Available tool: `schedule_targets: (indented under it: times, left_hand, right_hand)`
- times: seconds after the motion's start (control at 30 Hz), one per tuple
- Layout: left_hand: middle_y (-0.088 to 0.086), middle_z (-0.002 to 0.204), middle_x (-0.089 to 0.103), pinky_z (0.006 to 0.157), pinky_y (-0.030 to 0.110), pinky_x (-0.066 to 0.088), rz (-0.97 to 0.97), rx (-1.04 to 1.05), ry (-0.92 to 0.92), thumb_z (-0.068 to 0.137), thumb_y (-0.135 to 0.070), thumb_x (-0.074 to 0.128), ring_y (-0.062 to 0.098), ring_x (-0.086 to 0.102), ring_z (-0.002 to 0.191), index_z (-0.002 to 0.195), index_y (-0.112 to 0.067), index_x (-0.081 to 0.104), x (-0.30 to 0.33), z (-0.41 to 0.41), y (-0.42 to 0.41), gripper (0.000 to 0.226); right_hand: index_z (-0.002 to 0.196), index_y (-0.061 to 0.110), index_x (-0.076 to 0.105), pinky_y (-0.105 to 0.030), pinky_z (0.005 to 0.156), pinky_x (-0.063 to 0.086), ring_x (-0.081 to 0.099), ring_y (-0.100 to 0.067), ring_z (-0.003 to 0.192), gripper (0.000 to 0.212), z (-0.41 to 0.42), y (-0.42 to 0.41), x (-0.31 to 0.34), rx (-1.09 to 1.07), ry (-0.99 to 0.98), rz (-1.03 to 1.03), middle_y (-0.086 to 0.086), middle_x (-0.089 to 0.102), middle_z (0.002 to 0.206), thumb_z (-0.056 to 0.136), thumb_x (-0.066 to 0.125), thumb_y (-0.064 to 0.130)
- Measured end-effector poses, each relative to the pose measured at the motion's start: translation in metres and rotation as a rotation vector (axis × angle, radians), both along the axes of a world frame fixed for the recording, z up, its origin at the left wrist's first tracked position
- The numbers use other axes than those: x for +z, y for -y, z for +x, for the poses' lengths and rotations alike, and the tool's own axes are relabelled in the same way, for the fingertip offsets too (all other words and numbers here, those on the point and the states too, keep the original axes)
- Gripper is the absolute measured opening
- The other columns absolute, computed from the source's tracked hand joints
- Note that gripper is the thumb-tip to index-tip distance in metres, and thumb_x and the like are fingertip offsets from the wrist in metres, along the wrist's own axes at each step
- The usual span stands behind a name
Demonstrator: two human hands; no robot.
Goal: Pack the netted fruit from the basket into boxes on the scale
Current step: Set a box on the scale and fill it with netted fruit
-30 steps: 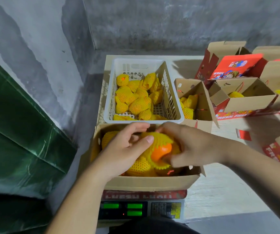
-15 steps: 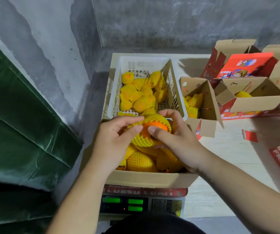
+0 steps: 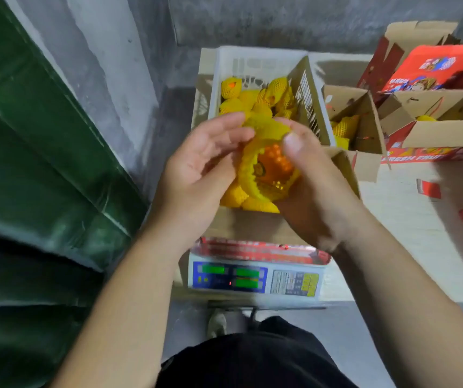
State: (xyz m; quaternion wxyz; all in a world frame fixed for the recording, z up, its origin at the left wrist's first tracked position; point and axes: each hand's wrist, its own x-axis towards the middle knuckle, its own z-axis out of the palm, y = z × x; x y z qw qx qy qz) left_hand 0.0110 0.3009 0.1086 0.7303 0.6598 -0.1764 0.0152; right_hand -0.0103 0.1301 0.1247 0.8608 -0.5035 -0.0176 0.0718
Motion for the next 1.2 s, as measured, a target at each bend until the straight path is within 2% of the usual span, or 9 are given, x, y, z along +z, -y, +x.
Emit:
schedule_targets:
  times: [0.07,0.2,0.33,0.53,0.73,0.83,0.93,1.03,1.2]
  left_hand:
    - [-0.011,0.122,0.074,0.100,0.024,0.051,0.052,0.007,0.044,0.096,-0.001,0.064,0.010,0.067,0.118,0.128,-0.037,0.066,-0.003,-0.009,-0.010,0.048]
    - [-0.010,0.118,0.073,0.090,0.032,0.056,0.073,0.108,-0.105,0.084,-0.050,0.082,0.012,0.069,0.112,0.119,-0.049,0.070,-0.013,-0.042,-0.031,0.037]
    - [0.002,0.111,0.077,0.087,0.055,0.062,0.083,0.071,-0.401,0.068,-0.079,0.079,0.023,0.075,0.105,0.108,-0.037,0.073,-0.025,-0.085,-0.041,0.058]
    - [-0.019,0.125,0.073,0.102,0.040,0.056,0.041,-0.046,-0.480,0.089,-0.065,0.068,0.004,0.067,0.120,0.120,-0.049,0.068,-0.045,-0.180,0.023,0.035]
    - [-0.024,0.121,0.069,0.087,0.011,0.053,0.048,-0.054,-0.434,0.100,-0.033,0.071,-0.012,0.062,0.112,0.129,-0.036,0.064,-0.051,-0.223,0.064,0.030]
    - [-0.008,0.129,0.070,0.096,0.025,0.058,0.034,-0.003,-0.388,0.101,-0.024,0.071,-0.001,0.064,0.118,0.142,-0.019,0.061,-0.047,-0.226,0.073,0.042]
    - [0.001,0.131,0.071,0.102,0.044,0.058,-0.003,0.026,-0.392,0.102,-0.024,0.070,0.014,0.065,0.124,0.143,-0.016,0.062,-0.045,-0.226,0.077,0.042]
    - [-0.004,0.132,0.071,0.102,0.039,0.058,-0.030,0.070,-0.389,0.102,-0.024,0.070,0.010,0.066,0.123,0.144,-0.019,0.061,-0.046,-0.226,0.081,0.043]
    - [-0.004,0.131,0.072,0.096,0.027,0.058,-0.083,0.124,-0.406,0.101,-0.023,0.071,0.008,0.068,0.120,0.145,-0.019,0.060,-0.052,-0.223,0.086,0.046]
  right_hand:
    - [0.124,0.012,0.064,-0.047,0.099,0.054,0.066,-0.028,0.114,0.050,-0.015,-0.010,0.004,0.045,-0.013,0.074,-0.014,0.069,0.120,0.092,0.069,0.050]
    - [0.117,0.015,0.060,-0.040,0.073,0.059,0.071,-0.021,0.091,0.016,-0.045,-0.029,0.002,-0.168,-0.072,-0.096,-0.008,0.072,0.102,0.101,0.062,0.018]
    - [0.121,0.018,0.062,-0.046,0.076,0.058,0.069,-0.026,0.095,0.036,-0.085,-0.046,-0.008,-0.299,-0.041,-0.153,-0.007,0.071,0.102,0.085,0.065,0.016]
    - [0.134,0.023,0.058,-0.050,0.087,0.051,0.063,-0.042,0.117,0.051,-0.166,-0.030,-0.048,-0.551,-0.131,-0.091,-0.025,0.060,0.132,0.083,0.054,0.021]
    - [0.127,0.033,0.061,-0.048,0.086,0.057,0.064,-0.035,0.117,0.052,-0.210,-0.002,-0.056,-0.613,-0.133,-0.109,-0.007,0.065,0.120,0.076,0.060,0.036]
    - [0.136,0.024,0.054,-0.068,0.101,0.050,0.059,-0.044,0.127,0.054,-0.214,0.005,-0.057,-0.581,-0.114,-0.169,-0.023,0.058,0.136,0.083,0.060,0.033]
    - [0.132,0.023,0.054,-0.069,0.102,0.049,0.058,-0.047,0.128,0.044,-0.212,0.010,-0.057,-0.528,-0.100,-0.221,-0.025,0.058,0.136,0.088,0.058,0.030]
    - [0.124,0.030,0.059,-0.055,0.097,0.058,0.061,-0.040,0.126,0.039,-0.208,0.014,-0.053,-0.482,-0.105,-0.270,-0.014,0.065,0.123,0.086,0.059,0.034]
    - [0.128,0.034,0.059,-0.061,0.103,0.053,0.064,-0.031,0.123,0.045,-0.202,0.020,-0.059,-0.436,-0.103,-0.324,-0.010,0.066,0.128,0.083,0.062,0.042]
